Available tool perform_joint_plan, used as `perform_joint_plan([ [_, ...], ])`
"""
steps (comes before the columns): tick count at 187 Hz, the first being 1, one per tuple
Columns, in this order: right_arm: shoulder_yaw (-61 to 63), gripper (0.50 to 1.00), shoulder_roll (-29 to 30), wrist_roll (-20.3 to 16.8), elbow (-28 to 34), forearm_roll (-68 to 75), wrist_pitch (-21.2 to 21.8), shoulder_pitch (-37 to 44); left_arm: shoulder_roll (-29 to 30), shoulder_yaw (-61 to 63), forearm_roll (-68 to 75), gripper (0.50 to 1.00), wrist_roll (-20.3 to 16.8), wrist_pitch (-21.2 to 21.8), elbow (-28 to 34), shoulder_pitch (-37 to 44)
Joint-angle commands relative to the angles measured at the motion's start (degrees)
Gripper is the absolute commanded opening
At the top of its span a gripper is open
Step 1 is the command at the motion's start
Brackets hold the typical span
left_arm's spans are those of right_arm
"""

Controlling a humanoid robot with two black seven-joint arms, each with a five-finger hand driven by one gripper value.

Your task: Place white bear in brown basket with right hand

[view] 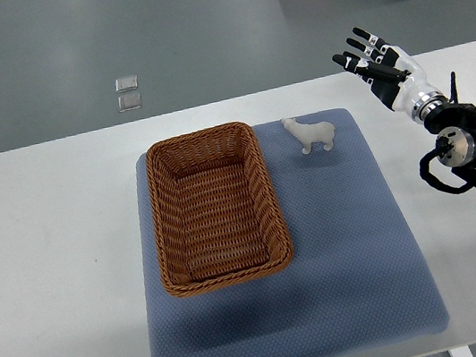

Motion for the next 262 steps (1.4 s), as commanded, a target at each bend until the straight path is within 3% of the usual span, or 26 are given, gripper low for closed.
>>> perform_joint_plan([
  [1,0.0,0.926,-0.04,0.0,-0.03,0.0,-0.08,0.01,0.0,0.05,0.0,1.0,0.08,0.0,0.16,0.01],
  [191,-0.62,0.926,-0.57,-0.09,-1.7,-0.79,0.27,0.09,0.0,-0.04,0.0,1.0,-0.01,0.09,0.16,-0.08],
  [262,-0.44,0.926,-1.71,0.0,-1.7,-0.97,2.47,0.88,0.0,-0.13,0.0,1.0,-0.01,0.09,0.16,-0.08],
])
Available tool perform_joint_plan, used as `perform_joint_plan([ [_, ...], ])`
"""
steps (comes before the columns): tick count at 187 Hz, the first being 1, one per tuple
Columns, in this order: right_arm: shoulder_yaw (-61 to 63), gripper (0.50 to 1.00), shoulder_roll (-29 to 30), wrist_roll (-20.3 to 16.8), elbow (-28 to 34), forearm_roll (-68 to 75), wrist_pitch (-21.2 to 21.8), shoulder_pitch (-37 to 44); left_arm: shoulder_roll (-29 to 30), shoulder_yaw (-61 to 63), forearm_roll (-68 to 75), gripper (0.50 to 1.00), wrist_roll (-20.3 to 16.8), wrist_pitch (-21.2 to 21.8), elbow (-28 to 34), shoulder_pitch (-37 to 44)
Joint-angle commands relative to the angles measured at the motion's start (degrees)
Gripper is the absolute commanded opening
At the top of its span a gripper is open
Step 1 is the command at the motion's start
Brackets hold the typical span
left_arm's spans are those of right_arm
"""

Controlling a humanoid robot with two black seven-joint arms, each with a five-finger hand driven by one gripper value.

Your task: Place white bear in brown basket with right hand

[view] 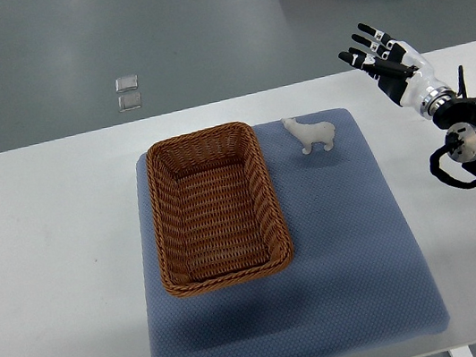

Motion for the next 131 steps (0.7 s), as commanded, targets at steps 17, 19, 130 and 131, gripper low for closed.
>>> perform_joint_plan([
  [17,0.08,0.926,-0.24,0.19,-0.61,-0.09,-0.28,0.21,0.0,0.0,0.0,1.0,0.07,-0.01,0.0,0.0],
  [19,0.08,0.926,-0.24,0.19,-0.79,-0.18,-0.37,0.21,0.0,0.0,0.0,1.0,-0.01,-0.01,0.0,0.0],
  [130,0.34,0.926,0.55,0.28,-2.63,-3.34,0.24,0.39,0.0,0.0,0.0,1.0,-0.01,-0.01,0.0,0.0],
  [131,0.34,0.926,0.46,0.19,-2.72,-3.43,0.33,0.39,0.0,0.0,0.0,1.0,0.07,-0.01,0.0,0.0],
])
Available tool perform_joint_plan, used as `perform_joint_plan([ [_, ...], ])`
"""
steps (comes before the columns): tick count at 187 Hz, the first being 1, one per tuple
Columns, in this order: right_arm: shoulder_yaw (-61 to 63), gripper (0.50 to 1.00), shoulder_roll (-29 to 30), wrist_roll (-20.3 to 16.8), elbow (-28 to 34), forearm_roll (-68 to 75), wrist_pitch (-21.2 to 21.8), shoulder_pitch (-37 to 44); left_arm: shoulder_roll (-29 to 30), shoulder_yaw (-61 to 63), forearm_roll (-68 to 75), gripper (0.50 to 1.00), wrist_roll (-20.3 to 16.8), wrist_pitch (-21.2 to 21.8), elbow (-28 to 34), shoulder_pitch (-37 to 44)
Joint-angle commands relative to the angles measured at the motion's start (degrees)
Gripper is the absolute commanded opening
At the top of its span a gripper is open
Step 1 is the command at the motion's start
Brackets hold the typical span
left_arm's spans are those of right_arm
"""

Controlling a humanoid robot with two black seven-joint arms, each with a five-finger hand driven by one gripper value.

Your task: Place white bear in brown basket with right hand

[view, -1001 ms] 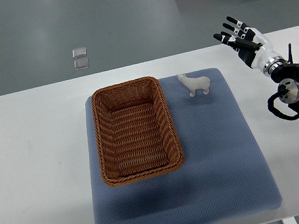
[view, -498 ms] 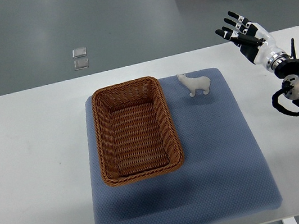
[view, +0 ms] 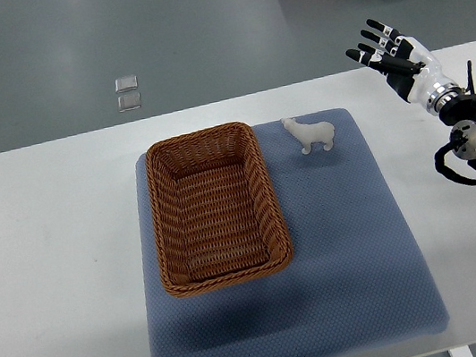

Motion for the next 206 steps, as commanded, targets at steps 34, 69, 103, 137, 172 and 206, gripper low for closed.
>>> perform_joint_plan([
  [34,-0.34,0.924,-0.52,-0.32,0.09,-5.26,0.16,0.87,0.0,0.0,0.0,1.0,-0.01,0.01,0.0,0.0],
  [69,-1.05,0.921,-0.87,-0.32,0.44,-21.51,0.25,2.27,0.0,0.0,0.0,1.0,-0.01,0.01,0.0,0.0],
  [103,-1.05,0.915,-1.84,-0.14,1.14,-40.16,0.25,4.03,0.0,0.0,0.0,1.0,-0.01,0.01,0.0,0.0],
  [137,-1.14,0.903,-2.63,-0.14,2.64,-55.89,2.19,5.79,0.0,0.0,0.0,1.0,-0.01,0.01,0.0,0.0],
  [172,-1.22,0.864,-2.46,-0.23,2.81,-71.27,1.92,5.88,0.0,0.0,0.0,1.0,-0.01,0.01,0.0,0.0],
  [206,-3.24,0.834,-2.02,-0.76,2.81,-77.51,1.4,5.79,0.0,0.0,0.0,1.0,-0.01,0.01,0.0,0.0],
])
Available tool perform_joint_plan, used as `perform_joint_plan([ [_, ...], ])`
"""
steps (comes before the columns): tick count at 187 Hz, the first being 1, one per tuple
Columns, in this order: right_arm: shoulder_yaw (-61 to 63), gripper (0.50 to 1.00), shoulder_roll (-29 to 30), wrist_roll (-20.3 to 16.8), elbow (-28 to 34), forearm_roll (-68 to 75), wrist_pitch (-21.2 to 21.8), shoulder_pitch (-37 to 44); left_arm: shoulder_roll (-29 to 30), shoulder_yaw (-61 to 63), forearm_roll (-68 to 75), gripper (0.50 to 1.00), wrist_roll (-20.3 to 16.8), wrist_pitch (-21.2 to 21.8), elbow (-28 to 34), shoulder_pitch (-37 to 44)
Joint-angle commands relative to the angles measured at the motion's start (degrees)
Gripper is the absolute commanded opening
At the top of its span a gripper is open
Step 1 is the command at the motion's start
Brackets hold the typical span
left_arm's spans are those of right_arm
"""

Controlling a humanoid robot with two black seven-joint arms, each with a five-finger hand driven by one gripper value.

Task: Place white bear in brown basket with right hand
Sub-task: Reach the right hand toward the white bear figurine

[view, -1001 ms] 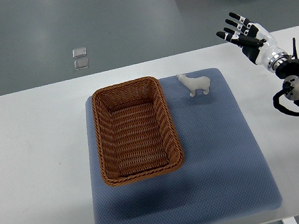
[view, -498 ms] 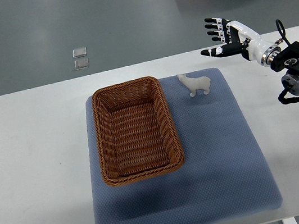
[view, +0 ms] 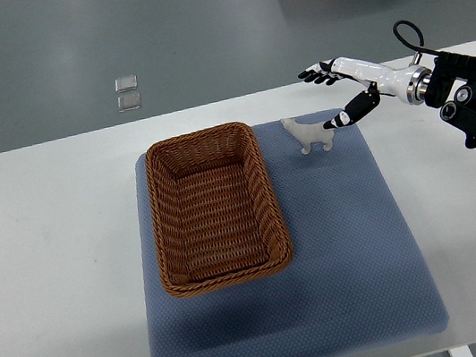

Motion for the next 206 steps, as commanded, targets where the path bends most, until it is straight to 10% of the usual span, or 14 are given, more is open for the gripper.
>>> perform_joint_plan([
  [1,-1.53,0.834,0.2,-0.3,0.0,-2.94,-0.23,-0.09,0.0,0.0,0.0,1.0,-0.01,-0.01,0.0,0.01],
  [118,-7.16,0.832,2.05,-5.13,0.0,-8.21,-6.47,0.09,0.0,0.0,0.0,1.0,-0.01,-0.01,0.0,0.01],
  [206,-9.35,0.733,2.05,-5.31,0.0,-8.83,-7.44,0.09,0.0,0.0,0.0,1.0,-0.01,-0.01,0.0,0.01],
])
